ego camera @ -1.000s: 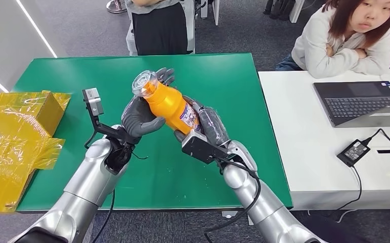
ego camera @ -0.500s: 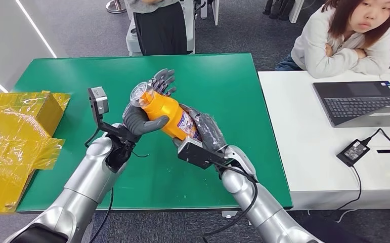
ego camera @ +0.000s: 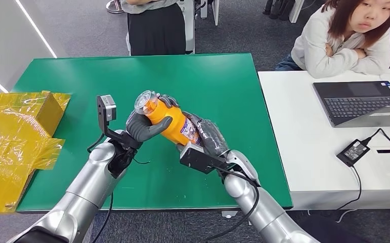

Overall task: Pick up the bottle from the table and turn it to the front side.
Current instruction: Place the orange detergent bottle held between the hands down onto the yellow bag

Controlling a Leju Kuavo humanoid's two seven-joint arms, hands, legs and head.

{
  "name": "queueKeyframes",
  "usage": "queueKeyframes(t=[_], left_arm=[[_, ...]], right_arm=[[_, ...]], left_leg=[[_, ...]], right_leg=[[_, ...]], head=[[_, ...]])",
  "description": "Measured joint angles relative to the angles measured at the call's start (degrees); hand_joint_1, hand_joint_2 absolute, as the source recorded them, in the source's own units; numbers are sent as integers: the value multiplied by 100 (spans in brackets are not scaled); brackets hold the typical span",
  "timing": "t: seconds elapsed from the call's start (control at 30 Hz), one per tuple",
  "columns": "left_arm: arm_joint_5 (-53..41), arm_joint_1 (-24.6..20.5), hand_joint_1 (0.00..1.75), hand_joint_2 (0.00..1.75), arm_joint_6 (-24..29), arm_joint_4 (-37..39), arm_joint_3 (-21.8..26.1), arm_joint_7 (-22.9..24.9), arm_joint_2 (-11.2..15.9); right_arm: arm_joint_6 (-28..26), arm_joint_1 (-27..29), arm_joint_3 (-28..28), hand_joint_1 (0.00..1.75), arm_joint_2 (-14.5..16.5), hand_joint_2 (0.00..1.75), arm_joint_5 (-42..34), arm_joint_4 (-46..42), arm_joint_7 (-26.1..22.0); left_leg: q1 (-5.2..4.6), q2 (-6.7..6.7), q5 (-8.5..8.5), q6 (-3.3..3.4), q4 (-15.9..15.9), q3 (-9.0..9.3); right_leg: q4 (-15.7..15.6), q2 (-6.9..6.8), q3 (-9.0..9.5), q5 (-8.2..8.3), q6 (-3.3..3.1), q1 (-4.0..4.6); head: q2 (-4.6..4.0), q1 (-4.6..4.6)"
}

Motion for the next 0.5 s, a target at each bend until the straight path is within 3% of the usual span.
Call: queueKeyframes(t=[0.23,0.27,0.37,0.4,0.5], left_arm=[[89,49,175,175,-59,-72,-8,93,1],[122,64,175,175,-68,-101,-8,114,2],[188,95,175,175,-65,-178,-8,131,2],[185,99,175,175,-32,-195,-8,123,2],[-97,80,175,175,311,-241,-9,-14,-1]], right_arm=[[-61,30,11,174,-33,175,-1,-11,-3],[-74,41,11,149,-42,175,-3,-23,-2],[-116,93,8,19,-79,175,-44,-100,-2],[-132,118,0,0,-98,175,-79,-138,-3],[-199,232,-84,0,-185,175,-255,-299,-19]], left_leg=[[0,0,0,0,0,0],[0,0,0,0,0,0],[0,0,0,0,0,0],[0,0,0,0,0,0],[0,-1,0,0,1,0]], right_leg=[[0,0,0,0,0,0],[0,0,0,0,0,0],[-1,0,0,0,0,0],[-1,-1,0,0,0,0],[-1,-1,0,0,0,0]], head=[[0,0],[0,0],[0,0],[0,0],[0,1]])
